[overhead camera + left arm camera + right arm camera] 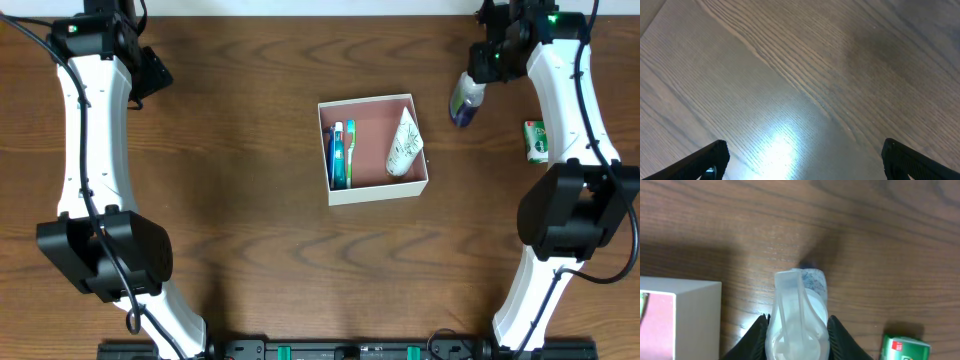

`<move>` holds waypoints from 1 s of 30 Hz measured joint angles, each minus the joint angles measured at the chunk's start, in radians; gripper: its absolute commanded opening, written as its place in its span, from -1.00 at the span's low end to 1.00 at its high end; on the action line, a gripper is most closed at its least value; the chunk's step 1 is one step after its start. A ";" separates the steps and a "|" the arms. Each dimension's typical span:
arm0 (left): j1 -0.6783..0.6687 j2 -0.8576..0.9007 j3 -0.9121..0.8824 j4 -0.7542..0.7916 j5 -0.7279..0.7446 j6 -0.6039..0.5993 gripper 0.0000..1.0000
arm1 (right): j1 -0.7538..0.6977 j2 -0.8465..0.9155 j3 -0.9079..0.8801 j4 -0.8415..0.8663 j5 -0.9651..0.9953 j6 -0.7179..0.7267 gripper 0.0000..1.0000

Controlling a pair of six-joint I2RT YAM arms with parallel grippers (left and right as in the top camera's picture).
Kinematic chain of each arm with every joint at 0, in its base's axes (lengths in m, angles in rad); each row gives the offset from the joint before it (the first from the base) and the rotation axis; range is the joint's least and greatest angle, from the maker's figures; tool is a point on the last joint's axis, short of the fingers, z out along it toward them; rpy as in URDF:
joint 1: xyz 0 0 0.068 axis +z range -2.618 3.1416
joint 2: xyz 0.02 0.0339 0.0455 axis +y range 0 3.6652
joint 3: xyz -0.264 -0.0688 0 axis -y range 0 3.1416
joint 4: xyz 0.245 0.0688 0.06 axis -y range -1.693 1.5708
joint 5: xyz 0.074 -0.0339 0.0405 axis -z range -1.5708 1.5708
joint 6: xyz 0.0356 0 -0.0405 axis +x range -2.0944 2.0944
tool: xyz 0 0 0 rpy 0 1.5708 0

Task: Pack container
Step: 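Lift the pump bottle and carry it over the white box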

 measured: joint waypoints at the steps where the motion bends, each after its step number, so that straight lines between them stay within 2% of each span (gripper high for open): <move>1: 0.000 0.000 0.000 0.000 0.000 0.000 0.96 | 0.000 0.000 0.000 0.001 -0.001 0.004 -0.70; 12: 0.000 0.000 0.000 0.000 0.000 0.000 0.96 | 0.000 0.014 0.041 0.001 -0.003 0.031 -0.78; 23: 0.000 0.000 0.000 0.000 0.000 0.000 0.96 | 0.006 0.031 0.368 -0.125 -0.101 0.104 -0.83; 30: 0.000 0.000 0.000 0.000 0.000 0.000 0.96 | 0.074 0.031 0.521 -0.251 -0.137 0.124 -0.85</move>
